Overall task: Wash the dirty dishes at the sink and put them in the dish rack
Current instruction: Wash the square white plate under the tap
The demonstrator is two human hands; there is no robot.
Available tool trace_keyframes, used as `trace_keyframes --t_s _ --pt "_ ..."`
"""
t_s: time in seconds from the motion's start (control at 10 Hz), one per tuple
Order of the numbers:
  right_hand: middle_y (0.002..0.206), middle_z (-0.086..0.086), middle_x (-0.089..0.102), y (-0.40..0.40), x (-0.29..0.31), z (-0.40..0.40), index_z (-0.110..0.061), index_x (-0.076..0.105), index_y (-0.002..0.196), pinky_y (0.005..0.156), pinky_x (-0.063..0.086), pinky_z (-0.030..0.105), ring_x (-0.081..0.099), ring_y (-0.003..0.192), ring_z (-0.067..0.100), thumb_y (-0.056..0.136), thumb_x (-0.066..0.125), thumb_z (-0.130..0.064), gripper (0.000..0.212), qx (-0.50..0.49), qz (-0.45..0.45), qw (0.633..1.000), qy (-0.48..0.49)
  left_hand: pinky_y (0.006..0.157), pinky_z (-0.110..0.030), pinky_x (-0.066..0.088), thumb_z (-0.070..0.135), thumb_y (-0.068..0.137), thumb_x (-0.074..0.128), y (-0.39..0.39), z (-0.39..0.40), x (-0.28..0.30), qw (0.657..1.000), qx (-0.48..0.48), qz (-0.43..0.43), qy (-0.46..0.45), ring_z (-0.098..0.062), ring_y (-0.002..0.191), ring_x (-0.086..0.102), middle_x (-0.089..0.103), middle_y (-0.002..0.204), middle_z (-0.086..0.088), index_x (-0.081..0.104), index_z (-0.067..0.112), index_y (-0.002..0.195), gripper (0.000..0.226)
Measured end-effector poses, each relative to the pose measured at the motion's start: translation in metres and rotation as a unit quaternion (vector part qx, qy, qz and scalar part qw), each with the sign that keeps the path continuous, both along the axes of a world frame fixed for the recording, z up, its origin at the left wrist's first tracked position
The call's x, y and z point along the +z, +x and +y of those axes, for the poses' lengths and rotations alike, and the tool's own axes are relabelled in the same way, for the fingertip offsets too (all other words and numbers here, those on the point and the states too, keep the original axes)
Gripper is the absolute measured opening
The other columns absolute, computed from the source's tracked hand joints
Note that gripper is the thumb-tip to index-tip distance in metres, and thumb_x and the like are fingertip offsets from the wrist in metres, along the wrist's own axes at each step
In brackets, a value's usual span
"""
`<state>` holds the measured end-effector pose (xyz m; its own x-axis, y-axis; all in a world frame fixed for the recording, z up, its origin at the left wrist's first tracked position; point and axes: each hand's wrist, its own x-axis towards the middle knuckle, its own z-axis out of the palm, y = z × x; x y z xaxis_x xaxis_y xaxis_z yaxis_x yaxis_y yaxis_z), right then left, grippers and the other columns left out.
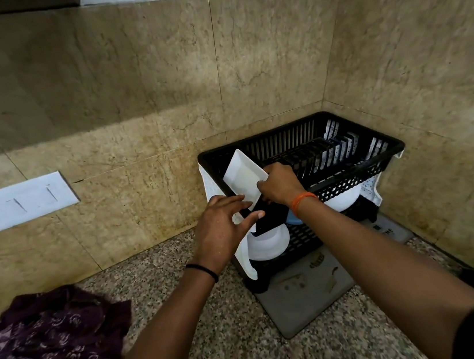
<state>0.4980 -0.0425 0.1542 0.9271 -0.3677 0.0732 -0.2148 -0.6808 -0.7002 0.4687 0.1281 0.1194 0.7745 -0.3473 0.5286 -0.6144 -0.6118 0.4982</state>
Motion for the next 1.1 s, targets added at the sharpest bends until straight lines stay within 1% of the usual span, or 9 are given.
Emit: trace_keyframes --t_s 0.1,0.2,0.3,0.4,0.5,0.6,0.8,1.0,1.1 --pt "0.104 0.020 0.066 -0.002 -0.005 0.004 0.002 0.065 0.103 0.063 0.050 0.028 0.066 0.091 0.033 0.082 0.059 -0.014 0.027 -0.020 -0.028 0.994 -0.102 0.080 -0.015 0.042 0.060 0.076 0.066 0.000 0.000 0.000 1.000 -0.007 0.001 0.002 -0.005 0.108 0.053 0.069 0.115 0.013 0.076 0.026 0.101 0.043" --pt "0.108 0.017 0.064 -0.003 -0.008 0.006 0.000 0.064 0.104 0.069 0.051 0.033 0.064 0.095 0.032 0.084 0.061 -0.018 0.028 -0.016 -0.052 0.984 -0.169 0.082 -0.016 0.042 0.061 0.076 0.065 0.002 0.001 0.001 1.000 -0.011 0.012 0.003 -0.005 0.108 0.052 0.068 0.117 0.013 0.076 0.026 0.102 0.045" --pt "0.103 0.012 0.066 -0.005 -0.001 0.002 -0.007 0.064 0.106 0.065 0.045 0.031 0.065 0.093 0.030 0.084 0.062 -0.025 0.029 -0.034 -0.031 0.970 -0.240 0.083 -0.016 0.043 0.063 0.076 0.064 0.002 0.001 0.001 1.000 -0.013 0.013 0.006 -0.005 0.108 0.052 0.068 0.117 0.013 0.076 0.026 0.102 0.046" --pt "0.096 0.009 0.069 -0.005 0.002 -0.003 -0.014 0.067 0.104 0.064 0.046 0.030 0.066 0.089 0.030 0.082 0.059 -0.023 0.025 -0.053 -0.027 0.957 -0.283 0.083 -0.016 0.043 0.062 0.076 0.064 0.002 0.000 0.000 1.000 -0.013 0.008 0.003 -0.004 0.108 0.052 0.068 0.116 0.013 0.076 0.026 0.102 0.046" --pt "0.101 0.009 0.066 -0.006 0.002 -0.003 -0.014 0.068 0.104 0.065 0.047 0.031 0.057 0.102 0.028 0.085 0.055 -0.020 0.024 -0.058 -0.027 0.944 -0.323 0.083 -0.015 0.042 0.061 0.076 0.066 0.002 0.000 0.000 1.000 -0.010 0.006 -0.002 -0.004 0.107 0.052 0.069 0.115 0.013 0.076 0.026 0.101 0.044" --pt "0.113 0.009 0.057 -0.006 0.001 -0.004 -0.012 0.068 0.105 0.067 0.043 0.032 0.049 0.110 0.029 0.087 0.055 -0.018 0.023 -0.055 -0.031 0.941 -0.333 0.082 -0.013 0.038 0.061 0.076 0.066 0.001 0.000 0.000 1.000 -0.008 0.006 0.001 -0.004 0.107 0.052 0.069 0.115 0.012 0.076 0.026 0.101 0.044" --pt "0.118 0.008 0.056 -0.007 -0.004 -0.006 -0.013 0.064 0.115 0.074 0.049 0.035 0.058 0.106 0.029 0.083 0.060 -0.014 0.032 -0.051 -0.060 0.969 -0.234 0.083 -0.012 0.037 0.059 0.076 0.067 -0.001 0.000 0.002 1.000 -0.003 0.008 0.006 -0.004 0.108 0.052 0.069 0.116 0.012 0.076 0.026 0.102 0.043" --pt "0.122 0.011 0.054 -0.025 -0.002 -0.008 -0.014 0.060 0.120 0.086 0.049 0.044 0.050 0.113 0.032 0.088 0.056 -0.030 0.036 -0.032 -0.039 0.963 -0.264 0.081 -0.017 0.038 0.058 0.081 0.063 -0.003 0.001 0.012 0.998 0.000 -0.008 0.065 -0.010 0.112 0.054 0.068 0.119 0.009 0.075 0.024 0.105 0.043" --pt "0.116 0.009 0.059 -0.049 0.008 -0.017 -0.015 0.062 0.117 0.085 0.050 0.045 0.055 0.108 0.032 0.087 0.057 -0.030 0.034 -0.027 -0.091 0.965 -0.245 0.087 -0.025 0.040 0.048 0.083 0.066 -0.008 -0.005 0.030 0.993 0.004 -0.053 0.101 -0.018 0.111 0.054 0.073 0.104 0.003 0.075 0.019 0.104 0.037"
